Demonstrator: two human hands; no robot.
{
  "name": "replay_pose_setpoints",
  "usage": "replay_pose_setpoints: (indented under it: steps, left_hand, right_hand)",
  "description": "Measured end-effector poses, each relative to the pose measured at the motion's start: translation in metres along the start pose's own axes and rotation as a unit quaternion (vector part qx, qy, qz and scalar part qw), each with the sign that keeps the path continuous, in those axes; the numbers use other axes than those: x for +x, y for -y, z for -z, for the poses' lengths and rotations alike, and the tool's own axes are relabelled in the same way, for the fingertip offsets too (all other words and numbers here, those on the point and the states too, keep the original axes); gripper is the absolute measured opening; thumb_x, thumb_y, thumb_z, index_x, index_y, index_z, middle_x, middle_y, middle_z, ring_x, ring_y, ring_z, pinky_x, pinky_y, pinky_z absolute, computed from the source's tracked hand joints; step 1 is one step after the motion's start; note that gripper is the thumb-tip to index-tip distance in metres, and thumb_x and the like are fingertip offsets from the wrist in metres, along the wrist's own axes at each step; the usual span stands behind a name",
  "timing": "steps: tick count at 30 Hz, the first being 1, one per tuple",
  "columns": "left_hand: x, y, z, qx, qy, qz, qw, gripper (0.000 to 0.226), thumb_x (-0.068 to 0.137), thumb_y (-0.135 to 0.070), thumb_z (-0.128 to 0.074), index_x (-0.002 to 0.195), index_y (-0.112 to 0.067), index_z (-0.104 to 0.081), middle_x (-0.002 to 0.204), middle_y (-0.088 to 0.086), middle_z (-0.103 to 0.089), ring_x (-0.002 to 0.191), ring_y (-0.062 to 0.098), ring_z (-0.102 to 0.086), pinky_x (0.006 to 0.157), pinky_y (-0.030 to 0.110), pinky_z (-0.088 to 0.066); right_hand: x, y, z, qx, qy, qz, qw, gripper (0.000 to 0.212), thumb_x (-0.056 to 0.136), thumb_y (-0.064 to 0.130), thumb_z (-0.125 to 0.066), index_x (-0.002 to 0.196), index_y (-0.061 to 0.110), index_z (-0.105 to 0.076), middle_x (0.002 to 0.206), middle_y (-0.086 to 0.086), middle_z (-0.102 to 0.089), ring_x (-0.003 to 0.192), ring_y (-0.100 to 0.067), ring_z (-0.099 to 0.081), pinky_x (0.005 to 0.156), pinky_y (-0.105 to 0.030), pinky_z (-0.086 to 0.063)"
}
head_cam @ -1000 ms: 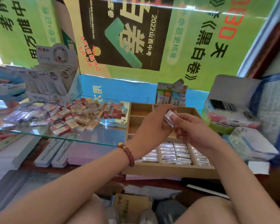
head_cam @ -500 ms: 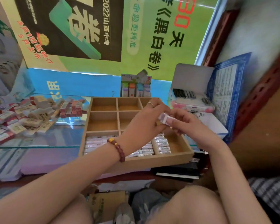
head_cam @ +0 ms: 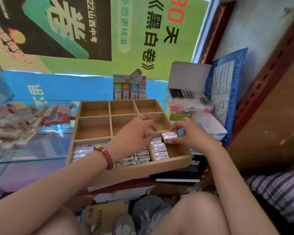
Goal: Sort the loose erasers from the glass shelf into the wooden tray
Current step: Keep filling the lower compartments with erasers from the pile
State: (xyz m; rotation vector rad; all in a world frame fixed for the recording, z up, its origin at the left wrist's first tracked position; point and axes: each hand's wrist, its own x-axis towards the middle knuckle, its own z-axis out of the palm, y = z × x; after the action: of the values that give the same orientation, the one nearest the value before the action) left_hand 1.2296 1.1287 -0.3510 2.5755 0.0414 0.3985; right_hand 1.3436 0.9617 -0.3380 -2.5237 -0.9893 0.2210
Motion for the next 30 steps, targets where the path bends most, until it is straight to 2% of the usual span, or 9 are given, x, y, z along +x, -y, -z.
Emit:
replay_pose_setpoints:
  steps: [2, 5, 9, 12, 16, 19, 21, 25, 30]
  left_hand:
    - [0.000, 0.001, -0.001, 0.006, 0.002, -0.006, 1.000, 0.014, 0.088, -0.017, -0.059, 0.098, -0.026, -0.059, 0.127, -0.011, -0.044, 0.105, 0.007, -0.050, 0.090, 0.019, -0.041]
    - [0.000, 0.003, -0.004, 0.015, 0.006, -0.013, 1.000, 0.012, 0.089, -0.019, -0.058, 0.095, -0.030, -0.058, 0.124, -0.012, -0.044, 0.105, 0.004, -0.048, 0.090, 0.019, -0.041]
    - [-0.002, 0.008, -0.008, 0.019, 0.008, -0.030, 0.999, 0.013, 0.087, -0.017, -0.056, 0.093, -0.028, -0.060, 0.118, -0.013, -0.047, 0.102, 0.005, -0.050, 0.090, 0.031, -0.047]
    - [-0.005, 0.009, -0.009, 0.016, 0.012, -0.034, 0.999, 0.014, 0.086, -0.016, -0.055, 0.093, -0.025, -0.063, 0.114, -0.014, -0.047, 0.098, 0.008, -0.054, 0.086, 0.035, -0.050]
    - [-0.007, 0.010, -0.005, 0.019, 0.006, -0.039, 0.999, 0.014, 0.087, -0.016, -0.055, 0.093, -0.025, -0.063, 0.114, -0.015, -0.047, 0.097, 0.009, -0.056, 0.088, 0.033, -0.049]
    - [-0.010, 0.010, 0.001, 0.028, -0.004, -0.043, 0.999, 0.015, 0.088, -0.016, -0.055, 0.093, -0.028, -0.061, 0.119, -0.015, -0.047, 0.105, 0.005, -0.052, 0.092, 0.025, -0.044]
    - [-0.013, 0.011, 0.007, 0.029, -0.008, -0.043, 0.999, 0.014, 0.088, -0.017, -0.055, 0.093, -0.030, -0.060, 0.121, -0.015, -0.047, 0.109, 0.003, -0.048, 0.094, 0.025, -0.042]
    - [-0.022, 0.017, 0.021, 0.042, -0.027, -0.042, 0.998, 0.010, 0.087, -0.020, -0.056, 0.093, -0.026, -0.062, 0.121, -0.011, -0.051, 0.107, 0.007, -0.051, 0.095, 0.030, -0.043]
    - [-0.049, 0.042, 0.050, 0.028, -0.085, 0.005, 0.996, 0.015, 0.083, -0.011, -0.057, 0.093, -0.019, -0.066, 0.114, -0.006, -0.055, 0.102, 0.013, -0.055, 0.091, 0.032, -0.045]
  right_hand:
    - [0.000, 0.004, 0.000, -0.031, -0.003, -0.009, 0.999, 0.034, 0.070, 0.043, -0.079, 0.095, 0.034, -0.058, 0.114, 0.010, -0.045, 0.098, -0.010, -0.048, 0.082, -0.031, -0.044]
    - [-0.002, 0.010, -0.001, -0.078, -0.007, 0.002, 0.997, 0.037, 0.071, 0.040, -0.079, 0.097, 0.033, -0.055, 0.113, 0.013, -0.043, 0.095, -0.009, -0.048, 0.075, -0.030, -0.043]
    - [-0.001, 0.009, -0.002, -0.067, -0.010, 0.001, 0.998, 0.043, 0.072, 0.032, -0.079, 0.104, 0.030, -0.051, 0.119, 0.011, -0.044, 0.100, -0.011, -0.051, 0.081, -0.033, -0.048]
    - [-0.001, 0.005, -0.004, -0.071, -0.004, -0.005, 0.997, 0.041, 0.075, 0.023, -0.076, 0.106, 0.029, -0.049, 0.123, 0.007, -0.042, 0.102, -0.013, -0.051, 0.083, -0.035, -0.049]
    - [0.000, 0.006, -0.006, -0.069, -0.010, -0.010, 0.998, 0.041, 0.077, 0.020, -0.074, 0.105, 0.028, -0.045, 0.123, 0.004, -0.042, 0.099, -0.015, -0.052, 0.079, -0.034, -0.049]
    - [-0.002, 0.008, -0.005, -0.060, -0.003, -0.011, 0.998, 0.043, 0.077, 0.023, -0.075, 0.106, 0.028, -0.044, 0.122, 0.004, -0.040, 0.096, -0.014, -0.051, 0.075, -0.029, -0.045]
    - [-0.006, 0.013, -0.004, -0.053, 0.000, -0.005, 0.999, 0.042, 0.077, 0.025, -0.074, 0.106, 0.028, -0.044, 0.118, 0.005, -0.037, 0.095, -0.014, -0.050, 0.074, -0.029, -0.044]
    - [-0.012, 0.041, -0.009, -0.020, -0.034, 0.061, 0.997, 0.027, 0.084, 0.027, -0.066, 0.106, 0.028, -0.050, 0.112, 0.009, -0.041, 0.091, -0.010, -0.052, 0.080, -0.031, -0.047]
    - [-0.016, 0.102, -0.023, 0.047, 0.005, 0.184, 0.982, 0.015, 0.087, 0.022, -0.061, 0.088, 0.035, -0.054, 0.092, 0.017, -0.048, 0.077, 0.003, -0.048, 0.068, -0.016, -0.037]
